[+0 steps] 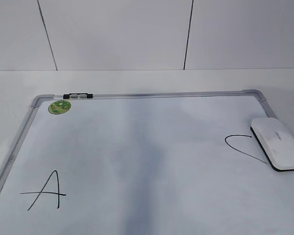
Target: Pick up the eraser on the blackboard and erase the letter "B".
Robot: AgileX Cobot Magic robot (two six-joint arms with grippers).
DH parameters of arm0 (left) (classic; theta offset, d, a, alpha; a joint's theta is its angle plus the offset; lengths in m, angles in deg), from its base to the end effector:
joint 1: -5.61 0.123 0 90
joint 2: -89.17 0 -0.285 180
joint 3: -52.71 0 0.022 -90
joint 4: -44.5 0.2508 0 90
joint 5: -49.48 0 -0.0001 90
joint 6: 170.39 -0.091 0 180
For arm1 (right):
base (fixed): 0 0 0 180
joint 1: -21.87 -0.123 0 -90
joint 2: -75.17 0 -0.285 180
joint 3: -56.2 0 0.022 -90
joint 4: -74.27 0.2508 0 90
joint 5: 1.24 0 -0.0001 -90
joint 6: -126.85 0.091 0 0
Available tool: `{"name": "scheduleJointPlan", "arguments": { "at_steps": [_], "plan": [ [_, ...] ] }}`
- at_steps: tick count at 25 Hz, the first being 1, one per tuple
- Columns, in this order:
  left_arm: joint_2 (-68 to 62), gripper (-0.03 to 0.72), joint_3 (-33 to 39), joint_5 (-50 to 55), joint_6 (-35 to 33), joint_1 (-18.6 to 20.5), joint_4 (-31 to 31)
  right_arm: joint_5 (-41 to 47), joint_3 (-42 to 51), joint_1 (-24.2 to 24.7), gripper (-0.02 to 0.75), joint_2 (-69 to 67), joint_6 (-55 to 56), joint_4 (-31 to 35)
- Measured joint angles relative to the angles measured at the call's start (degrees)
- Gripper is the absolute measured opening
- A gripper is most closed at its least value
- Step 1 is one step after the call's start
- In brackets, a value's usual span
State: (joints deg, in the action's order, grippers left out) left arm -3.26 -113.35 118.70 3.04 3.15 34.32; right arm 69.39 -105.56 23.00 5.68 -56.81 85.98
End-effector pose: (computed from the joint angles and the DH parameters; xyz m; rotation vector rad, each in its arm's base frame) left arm 0.2653 -0.0265 0.2687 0.1536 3.0446 -0.2531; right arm 0.1836 0.0138 0.3390 -0.0180 2.7452 0.2612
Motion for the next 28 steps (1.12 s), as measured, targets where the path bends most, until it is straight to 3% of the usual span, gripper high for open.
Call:
{"name": "scheduleJointPlan", "arguments": {
  "at_steps": [19, 28],
  "plan": [
    [27.08, 0.191, 2.91, 1.72, 0.0, 0.0, 0.21, 1.74, 14.17, 0.0, 0.589, 40.8, 0.11, 0.12],
    [39.2, 0.191, 7.05, 2.34, 0.77, 0.0, 8.44, 1.97, 21.13, 0.0, 0.588, 46.64, 0.11, -1.27]
  ]
}}
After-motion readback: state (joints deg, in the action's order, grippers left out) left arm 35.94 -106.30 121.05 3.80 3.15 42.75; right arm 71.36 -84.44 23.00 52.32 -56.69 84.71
